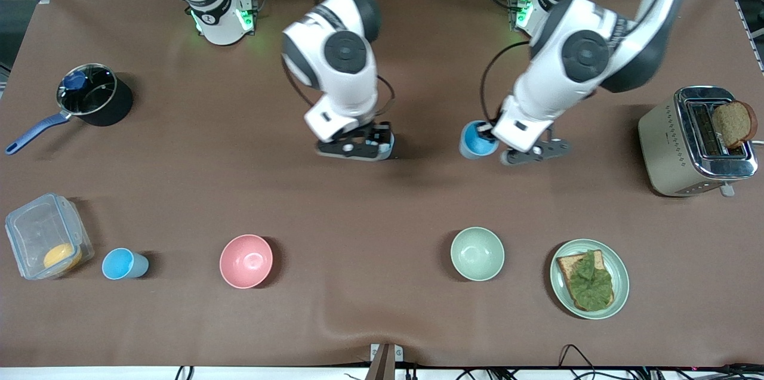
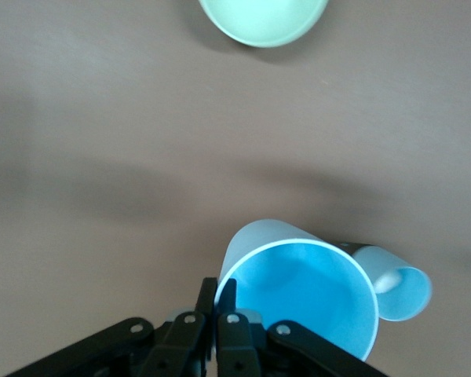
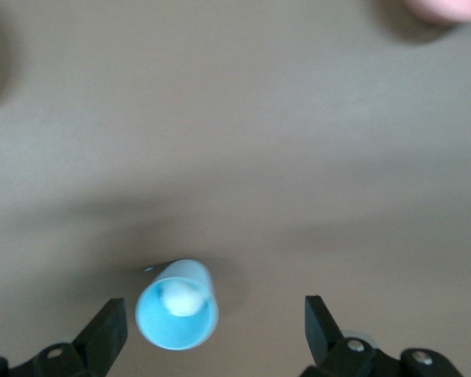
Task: Stack blue cups with both arms
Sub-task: 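Withdraw the right gripper while the left gripper lifts its blue cup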
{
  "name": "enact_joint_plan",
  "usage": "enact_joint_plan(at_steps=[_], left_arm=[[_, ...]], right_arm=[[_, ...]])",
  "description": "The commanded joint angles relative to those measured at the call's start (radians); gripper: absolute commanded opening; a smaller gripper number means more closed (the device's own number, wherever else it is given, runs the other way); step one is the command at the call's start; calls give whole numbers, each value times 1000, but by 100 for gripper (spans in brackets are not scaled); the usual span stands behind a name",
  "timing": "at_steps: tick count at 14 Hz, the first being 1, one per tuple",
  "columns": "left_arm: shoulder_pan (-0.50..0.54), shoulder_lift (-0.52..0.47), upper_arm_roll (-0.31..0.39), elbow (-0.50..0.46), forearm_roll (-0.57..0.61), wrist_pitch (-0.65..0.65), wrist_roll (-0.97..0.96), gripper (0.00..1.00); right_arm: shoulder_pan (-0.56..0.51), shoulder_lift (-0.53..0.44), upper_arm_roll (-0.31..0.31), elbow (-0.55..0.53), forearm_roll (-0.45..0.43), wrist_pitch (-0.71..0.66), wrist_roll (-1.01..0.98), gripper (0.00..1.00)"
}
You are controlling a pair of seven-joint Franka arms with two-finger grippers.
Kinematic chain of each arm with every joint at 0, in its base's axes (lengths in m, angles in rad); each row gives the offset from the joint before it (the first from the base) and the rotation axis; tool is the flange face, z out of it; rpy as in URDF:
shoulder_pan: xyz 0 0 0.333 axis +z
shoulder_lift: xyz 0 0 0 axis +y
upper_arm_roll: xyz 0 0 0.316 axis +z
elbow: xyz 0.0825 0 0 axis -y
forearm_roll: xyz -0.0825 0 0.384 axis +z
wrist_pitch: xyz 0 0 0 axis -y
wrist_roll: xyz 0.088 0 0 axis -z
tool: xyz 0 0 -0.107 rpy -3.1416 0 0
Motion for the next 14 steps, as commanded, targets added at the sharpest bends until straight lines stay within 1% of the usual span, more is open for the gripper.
enact_joint_plan(at_steps=[1, 3, 4, 5, 6, 8, 11, 13, 14], left_arm=[[-111, 116, 3, 97, 23, 27, -148, 0], [-184, 233, 1, 212, 88, 27, -277, 0], [-235, 286, 3, 255, 120, 27, -332, 0], [-282, 332, 9, 284, 160, 27, -384, 0], [-307, 360, 9, 300, 201, 33, -426, 0], [-323, 385, 11, 300, 238, 73, -478, 0], [-364, 397, 11, 300, 240, 82, -491, 0], [-369, 396, 9, 297, 243, 82, -503, 0], [-378, 396, 9, 294, 242, 82, -504, 0]], right_arm=[[-114, -66, 12, 6, 16, -61, -121, 100], [-210, -109, 14, 6, 16, -95, -239, 100], [-250, -122, 12, 7, 16, -125, -301, 100], [-307, -133, 14, 13, 16, -145, -374, 100], [-347, -138, 12, 21, 16, -159, -433, 100], [-436, -146, 14, 42, 16, -202, -526, 100], [-534, -166, 12, 90, 16, -299, -699, 100], [-592, -207, 12, 79, 18, -313, -787, 100], [-621, -240, 12, 49, 18, -320, -822, 100]])
